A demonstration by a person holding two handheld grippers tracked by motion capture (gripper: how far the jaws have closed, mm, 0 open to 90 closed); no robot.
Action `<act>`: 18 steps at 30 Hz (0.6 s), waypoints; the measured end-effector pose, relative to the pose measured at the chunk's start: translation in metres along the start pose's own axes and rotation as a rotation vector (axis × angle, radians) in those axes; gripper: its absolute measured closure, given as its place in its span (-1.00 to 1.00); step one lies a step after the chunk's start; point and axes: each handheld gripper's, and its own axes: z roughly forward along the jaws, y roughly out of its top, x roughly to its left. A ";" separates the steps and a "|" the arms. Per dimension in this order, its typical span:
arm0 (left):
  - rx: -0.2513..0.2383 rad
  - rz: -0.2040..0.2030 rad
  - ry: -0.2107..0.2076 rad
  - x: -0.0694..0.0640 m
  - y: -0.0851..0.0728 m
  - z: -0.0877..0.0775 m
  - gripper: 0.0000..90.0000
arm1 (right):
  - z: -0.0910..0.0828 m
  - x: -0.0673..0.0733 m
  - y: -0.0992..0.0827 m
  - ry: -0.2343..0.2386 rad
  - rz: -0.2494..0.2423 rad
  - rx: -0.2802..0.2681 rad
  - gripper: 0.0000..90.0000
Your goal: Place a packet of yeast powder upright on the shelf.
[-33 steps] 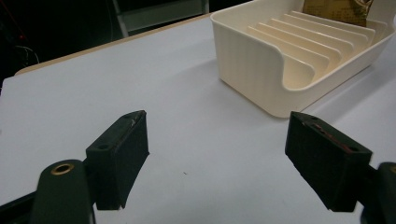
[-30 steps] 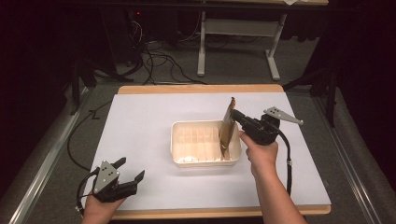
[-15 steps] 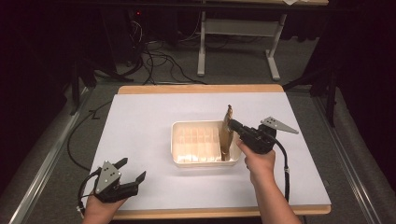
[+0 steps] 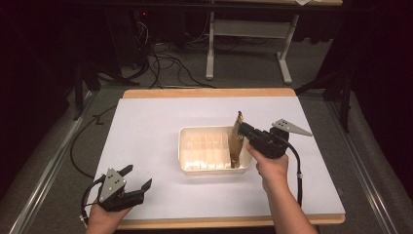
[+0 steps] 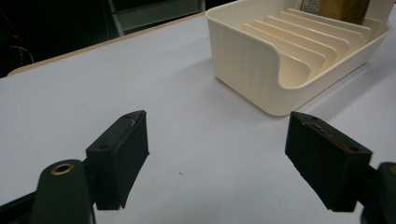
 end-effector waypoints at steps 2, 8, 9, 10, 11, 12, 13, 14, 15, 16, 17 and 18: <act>0.000 0.000 0.000 0.000 0.000 0.000 -0.52 | -0.001 0.001 0.002 0.003 -0.005 0.001 0.68; 0.000 0.001 0.000 0.000 0.000 0.000 -0.52 | -0.002 0.004 0.006 0.009 -0.020 0.002 0.54; 0.001 0.001 0.000 0.000 0.000 0.000 -0.52 | -0.002 0.005 0.006 0.009 -0.018 0.004 0.52; 0.001 0.001 0.000 0.000 0.000 0.000 -0.52 | -0.003 0.005 0.007 0.007 -0.023 0.005 0.49; 0.001 0.001 0.001 0.000 0.000 0.000 -0.52 | -0.003 0.005 0.008 0.006 -0.028 0.006 0.47; 0.002 0.001 0.001 0.000 0.000 0.000 -0.52 | -0.003 0.006 0.008 0.005 -0.033 0.008 0.44; 0.002 0.002 0.001 0.000 0.000 0.000 -0.52 | -0.003 0.006 0.009 0.007 -0.035 0.009 0.42; 0.001 0.000 0.000 0.000 0.000 0.000 -0.52 | -0.003 0.006 0.009 0.005 -0.039 0.011 0.39; 0.001 0.001 0.000 0.000 0.000 0.000 -0.52 | -0.004 0.007 0.009 0.007 -0.043 0.013 0.37; 0.002 0.001 -0.001 0.000 0.000 0.001 -0.52 | -0.004 0.007 0.009 0.006 -0.048 0.013 0.34; 0.003 0.002 -0.001 0.000 0.000 0.001 -0.52 | -0.004 0.007 0.009 0.004 -0.051 0.015 0.32; 0.003 0.002 -0.001 0.000 0.000 0.001 -0.52 | -0.004 0.007 0.009 0.000 -0.053 0.018 0.31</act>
